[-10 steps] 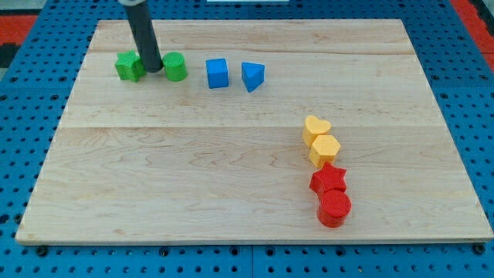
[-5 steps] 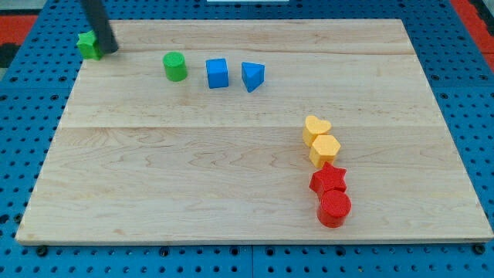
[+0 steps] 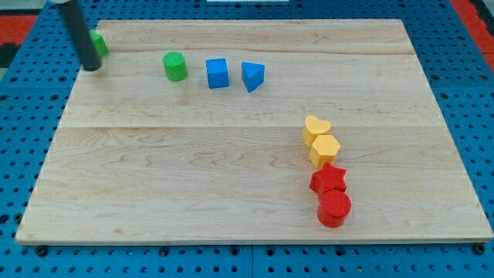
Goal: Move the green star diagonally top left to the green circle
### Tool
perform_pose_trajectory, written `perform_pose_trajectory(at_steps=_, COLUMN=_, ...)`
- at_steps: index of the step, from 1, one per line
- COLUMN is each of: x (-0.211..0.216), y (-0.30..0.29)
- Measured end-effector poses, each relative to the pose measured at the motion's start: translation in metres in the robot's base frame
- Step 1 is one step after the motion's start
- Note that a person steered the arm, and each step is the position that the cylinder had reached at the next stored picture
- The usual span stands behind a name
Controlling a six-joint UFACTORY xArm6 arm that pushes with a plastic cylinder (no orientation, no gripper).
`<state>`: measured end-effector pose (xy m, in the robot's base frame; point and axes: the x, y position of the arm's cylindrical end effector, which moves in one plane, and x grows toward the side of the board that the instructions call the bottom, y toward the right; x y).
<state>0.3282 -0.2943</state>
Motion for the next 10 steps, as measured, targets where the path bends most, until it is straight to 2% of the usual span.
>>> perform_pose_trajectory(at_steps=1, x=-0.014, y=-0.011)
perform_pose_trajectory(at_steps=2, x=-0.069, y=-0.003)
perform_pose_trajectory(at_steps=3, x=-0.1, y=-0.002)
perform_pose_trajectory(at_steps=5, x=-0.106, y=0.047)
perform_pose_trajectory(at_steps=6, x=-0.136, y=0.053)
perform_pose_trajectory(at_steps=8, x=-0.112, y=0.068)
perform_pose_trajectory(at_steps=9, x=-0.104, y=0.027)
perform_pose_trajectory(at_steps=10, x=-0.02, y=0.048)
